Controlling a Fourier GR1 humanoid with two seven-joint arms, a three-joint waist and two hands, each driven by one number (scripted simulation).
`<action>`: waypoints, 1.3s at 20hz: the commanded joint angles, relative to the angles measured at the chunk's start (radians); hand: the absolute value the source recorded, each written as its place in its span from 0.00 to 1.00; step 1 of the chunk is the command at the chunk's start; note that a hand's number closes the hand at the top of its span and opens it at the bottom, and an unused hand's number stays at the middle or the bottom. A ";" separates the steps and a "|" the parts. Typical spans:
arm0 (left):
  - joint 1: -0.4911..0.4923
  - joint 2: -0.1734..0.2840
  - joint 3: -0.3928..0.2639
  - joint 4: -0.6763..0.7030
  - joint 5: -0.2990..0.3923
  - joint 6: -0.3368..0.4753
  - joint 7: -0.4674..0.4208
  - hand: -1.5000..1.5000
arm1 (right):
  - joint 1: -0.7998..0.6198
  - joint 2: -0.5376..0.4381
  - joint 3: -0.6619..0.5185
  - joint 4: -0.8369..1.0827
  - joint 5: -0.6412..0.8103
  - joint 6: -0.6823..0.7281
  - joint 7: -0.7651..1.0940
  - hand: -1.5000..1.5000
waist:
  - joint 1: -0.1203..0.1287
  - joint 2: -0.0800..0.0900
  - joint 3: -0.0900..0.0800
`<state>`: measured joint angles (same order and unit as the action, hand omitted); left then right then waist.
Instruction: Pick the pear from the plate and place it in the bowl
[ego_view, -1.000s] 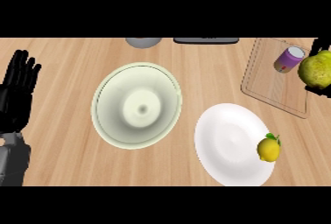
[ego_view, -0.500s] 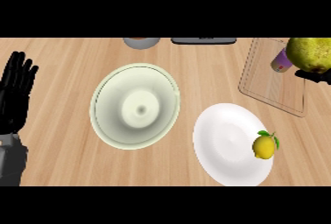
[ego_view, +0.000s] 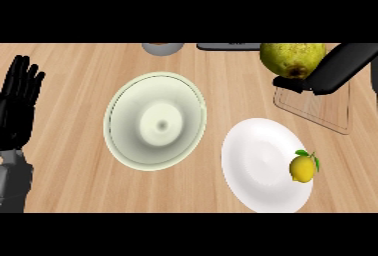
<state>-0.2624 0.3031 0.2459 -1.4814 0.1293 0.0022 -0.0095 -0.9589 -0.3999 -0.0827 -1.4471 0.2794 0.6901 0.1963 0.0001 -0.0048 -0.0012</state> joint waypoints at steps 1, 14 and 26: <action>-0.039 0.017 0.005 0.017 0.010 -0.014 0.022 0.50 | -0.078 0.128 0.088 -0.017 0.014 -0.029 0.138 1.00 | 0.006 0.003 0.000; -0.046 -0.022 -0.027 -0.031 -0.030 0.037 0.048 0.50 | -0.008 0.386 0.324 0.134 0.227 -0.194 0.155 1.00 | 0.007 0.006 0.001; 0.013 -0.048 -0.051 -0.058 -0.037 0.014 0.010 0.50 | 0.016 0.400 0.518 0.497 0.176 -0.591 0.166 0.00 | 0.035 0.011 0.001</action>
<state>-0.2605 0.2804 0.2246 -1.5193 0.1168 0.0015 0.0077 -0.9385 -0.0039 0.4029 -1.0641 0.5342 0.2069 0.3771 0.0253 0.0047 -0.0004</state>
